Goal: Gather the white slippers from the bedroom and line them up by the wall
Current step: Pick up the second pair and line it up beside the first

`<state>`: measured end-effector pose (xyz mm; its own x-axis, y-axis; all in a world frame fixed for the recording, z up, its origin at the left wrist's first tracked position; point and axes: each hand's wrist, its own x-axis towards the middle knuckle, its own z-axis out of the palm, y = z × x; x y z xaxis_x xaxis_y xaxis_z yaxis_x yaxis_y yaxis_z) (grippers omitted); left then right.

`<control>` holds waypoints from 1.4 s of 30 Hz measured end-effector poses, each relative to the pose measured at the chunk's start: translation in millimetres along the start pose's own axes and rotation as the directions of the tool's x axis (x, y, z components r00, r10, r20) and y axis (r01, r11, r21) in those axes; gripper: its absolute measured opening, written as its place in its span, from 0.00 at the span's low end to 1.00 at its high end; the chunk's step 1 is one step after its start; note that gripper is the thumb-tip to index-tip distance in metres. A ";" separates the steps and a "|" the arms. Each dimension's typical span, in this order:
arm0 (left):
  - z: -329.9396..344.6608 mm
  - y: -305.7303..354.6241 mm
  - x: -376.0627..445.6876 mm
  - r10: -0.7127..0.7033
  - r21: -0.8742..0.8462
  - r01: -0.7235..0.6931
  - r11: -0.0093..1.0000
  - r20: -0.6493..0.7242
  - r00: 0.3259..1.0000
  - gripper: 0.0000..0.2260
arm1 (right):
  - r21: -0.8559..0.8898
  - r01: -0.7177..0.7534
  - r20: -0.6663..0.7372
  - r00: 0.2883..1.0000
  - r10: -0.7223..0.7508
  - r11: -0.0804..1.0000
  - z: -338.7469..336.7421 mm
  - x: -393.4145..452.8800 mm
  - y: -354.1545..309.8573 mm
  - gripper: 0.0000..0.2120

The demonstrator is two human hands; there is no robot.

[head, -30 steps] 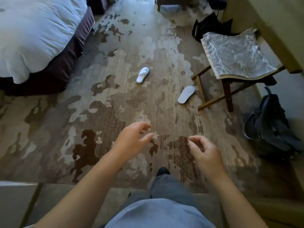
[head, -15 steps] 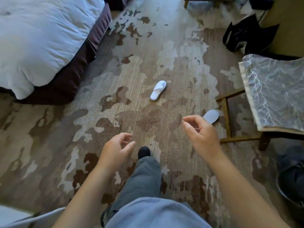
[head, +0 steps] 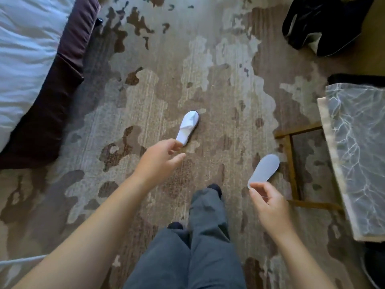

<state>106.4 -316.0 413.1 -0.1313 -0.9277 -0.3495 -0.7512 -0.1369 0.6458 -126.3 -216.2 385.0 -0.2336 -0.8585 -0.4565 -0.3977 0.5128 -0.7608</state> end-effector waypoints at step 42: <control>434.2 -350.9 474.5 -0.183 -0.388 0.177 0.905 0.021 0.983 0.09 | -0.305 -0.102 -0.031 0.995 0.097 0.947 269.3 496.8 411.7 0.19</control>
<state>26.8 -557.4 -274.1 -0.0051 -0.8793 -0.4762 -0.4520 -0.4228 0.7855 -167.1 -430.6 -279.2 -0.2984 -0.8042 -0.5141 -0.6234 0.5721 -0.5331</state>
